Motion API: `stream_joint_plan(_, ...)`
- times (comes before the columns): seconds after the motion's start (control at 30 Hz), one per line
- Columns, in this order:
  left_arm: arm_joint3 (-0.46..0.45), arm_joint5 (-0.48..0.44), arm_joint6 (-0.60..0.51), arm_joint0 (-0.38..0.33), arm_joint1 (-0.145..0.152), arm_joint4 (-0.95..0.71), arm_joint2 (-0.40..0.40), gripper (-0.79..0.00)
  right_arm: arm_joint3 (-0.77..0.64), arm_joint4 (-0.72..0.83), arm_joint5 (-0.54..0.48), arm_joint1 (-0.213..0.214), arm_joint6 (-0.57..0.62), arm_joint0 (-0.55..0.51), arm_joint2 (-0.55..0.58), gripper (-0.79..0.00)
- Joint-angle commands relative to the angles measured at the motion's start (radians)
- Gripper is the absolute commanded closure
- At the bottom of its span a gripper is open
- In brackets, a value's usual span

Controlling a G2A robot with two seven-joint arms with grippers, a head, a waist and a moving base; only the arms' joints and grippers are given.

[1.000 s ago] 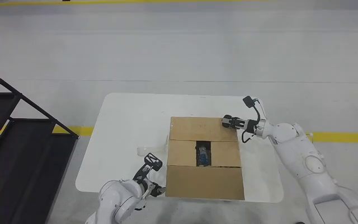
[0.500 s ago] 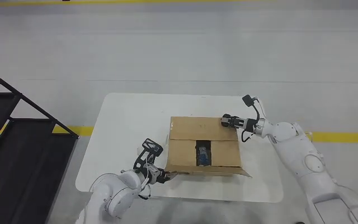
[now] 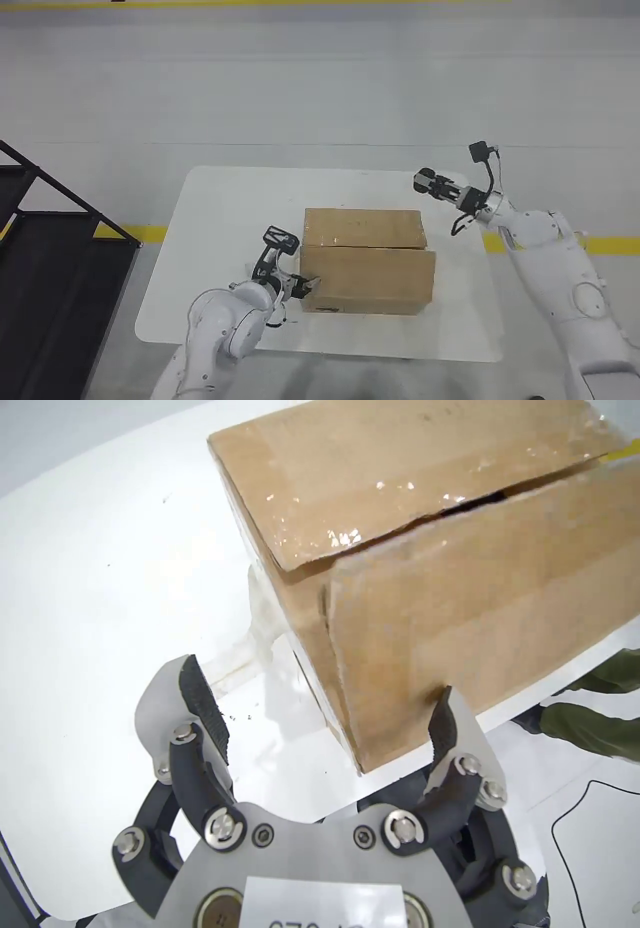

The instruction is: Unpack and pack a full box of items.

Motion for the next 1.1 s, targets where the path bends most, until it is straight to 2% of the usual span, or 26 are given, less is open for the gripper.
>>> stream_joint_plan(0.0,0.017,0.011,0.004,-0.012,-0.003,0.024,0.019,-0.785,-0.062,-0.008,0.012,0.008,0.001,-0.043,0.017,0.0)
stream_joint_plan(0.2,0.033,0.025,0.001,-0.032,-0.006,0.076,0.04,-0.785,-0.198,0.02,0.054,0.021,0.069,-0.148,0.023,0.0)
stream_joint_plan(0.4,0.04,0.024,-0.007,-0.038,-0.006,0.077,0.036,-0.785,-0.244,0.024,0.079,0.018,0.152,-0.19,-0.032,0.0)
stream_joint_plan(0.57,0.043,0.019,-0.015,-0.04,-0.007,0.073,0.031,-0.785,-0.206,0.023,0.096,0.01,0.193,-0.175,-0.084,0.0)
stream_joint_plan(0.87,0.048,0.019,-0.022,-0.048,-0.008,0.061,0.023,-0.785,-0.099,-0.008,0.112,-0.011,0.18,-0.113,-0.161,0.0)
stream_joint_plan(1.07,0.01,0.025,-0.043,-0.039,-0.006,0.05,-0.003,-0.785,-0.051,-0.012,0.113,-0.022,0.19,-0.083,-0.195,0.0)
